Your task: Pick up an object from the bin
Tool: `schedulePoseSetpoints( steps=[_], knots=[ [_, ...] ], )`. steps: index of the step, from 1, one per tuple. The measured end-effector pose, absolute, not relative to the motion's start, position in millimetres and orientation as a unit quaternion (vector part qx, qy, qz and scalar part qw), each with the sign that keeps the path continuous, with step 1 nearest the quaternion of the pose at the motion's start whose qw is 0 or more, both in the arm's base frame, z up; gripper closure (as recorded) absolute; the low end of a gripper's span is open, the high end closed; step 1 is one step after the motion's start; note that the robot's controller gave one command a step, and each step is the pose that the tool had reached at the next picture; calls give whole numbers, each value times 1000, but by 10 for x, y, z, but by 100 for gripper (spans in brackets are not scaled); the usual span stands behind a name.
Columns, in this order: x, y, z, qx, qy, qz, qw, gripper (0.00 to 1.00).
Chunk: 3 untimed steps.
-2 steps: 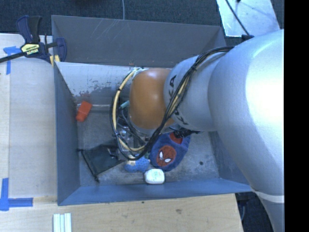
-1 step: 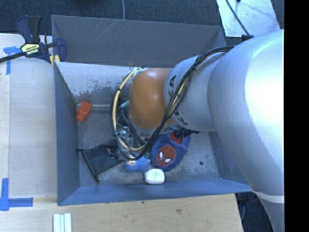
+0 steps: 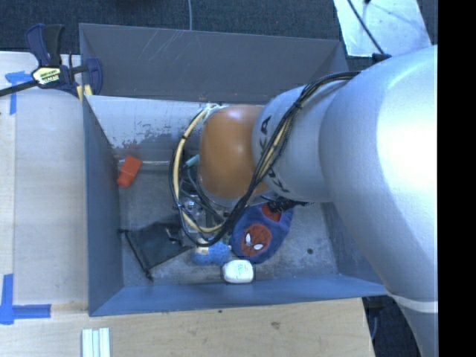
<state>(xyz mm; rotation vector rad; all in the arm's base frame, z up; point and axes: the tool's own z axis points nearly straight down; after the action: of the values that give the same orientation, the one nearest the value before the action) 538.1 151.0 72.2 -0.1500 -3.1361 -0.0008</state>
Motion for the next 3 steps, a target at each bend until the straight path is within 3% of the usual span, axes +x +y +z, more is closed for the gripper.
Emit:
schedulePoseSetpoints(
  steps=[1,2,3],
  knots=[
    [5381,1510,722,-48,-999,0,1,100],
    [5580,1377,710,-37,-999,-2,2,100],
    [5341,1427,944,-81,-997,0,0,100]
  ],
)
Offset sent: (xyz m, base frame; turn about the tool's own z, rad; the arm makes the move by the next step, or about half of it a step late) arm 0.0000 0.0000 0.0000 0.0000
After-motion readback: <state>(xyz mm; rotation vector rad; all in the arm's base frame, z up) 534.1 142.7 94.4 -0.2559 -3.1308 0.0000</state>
